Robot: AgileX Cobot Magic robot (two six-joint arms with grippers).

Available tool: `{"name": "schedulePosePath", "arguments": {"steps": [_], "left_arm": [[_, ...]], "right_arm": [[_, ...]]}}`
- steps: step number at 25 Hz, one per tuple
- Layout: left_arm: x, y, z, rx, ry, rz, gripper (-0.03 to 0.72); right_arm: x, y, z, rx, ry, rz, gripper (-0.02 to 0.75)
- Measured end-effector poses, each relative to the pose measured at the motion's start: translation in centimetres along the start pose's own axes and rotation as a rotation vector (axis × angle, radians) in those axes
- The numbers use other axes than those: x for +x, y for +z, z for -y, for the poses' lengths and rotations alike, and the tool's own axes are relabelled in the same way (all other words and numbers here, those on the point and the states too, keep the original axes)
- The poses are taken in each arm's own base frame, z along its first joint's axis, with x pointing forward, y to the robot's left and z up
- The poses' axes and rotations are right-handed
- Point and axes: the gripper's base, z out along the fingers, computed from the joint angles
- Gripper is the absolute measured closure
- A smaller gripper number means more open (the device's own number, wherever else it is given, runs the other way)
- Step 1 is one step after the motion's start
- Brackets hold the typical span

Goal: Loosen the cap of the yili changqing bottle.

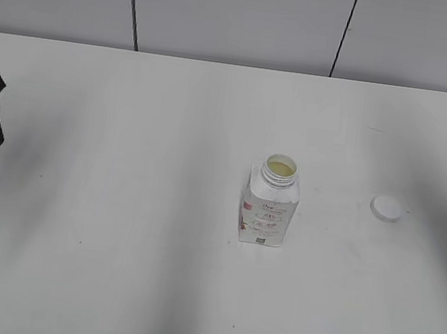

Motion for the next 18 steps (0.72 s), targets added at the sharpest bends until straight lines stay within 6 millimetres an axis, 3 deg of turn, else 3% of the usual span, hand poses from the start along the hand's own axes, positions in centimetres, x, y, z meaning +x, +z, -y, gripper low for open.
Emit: {"name": "schedulePosePath", "arguments": {"steps": [11, 14, 18], "left_arm": [[3.0, -4.6, 0.2, 0.005, -0.004, 0.187, 0.188], [4.8, -4.6, 0.2, 0.004, -0.006, 0.246, 0.188], [8.0, -3.9, 0.2, 0.004, -0.006, 0.280, 0.189]], "right_arm": [[3.4, -7.5, -0.8, 0.026, 0.020, 0.227, 0.191], [4.8, -8.5, -1.0, 0.027, 0.034, 0.259, 0.191], [7.4, -8.3, -1.3, 0.026, 0.040, 0.252, 0.191]]}}
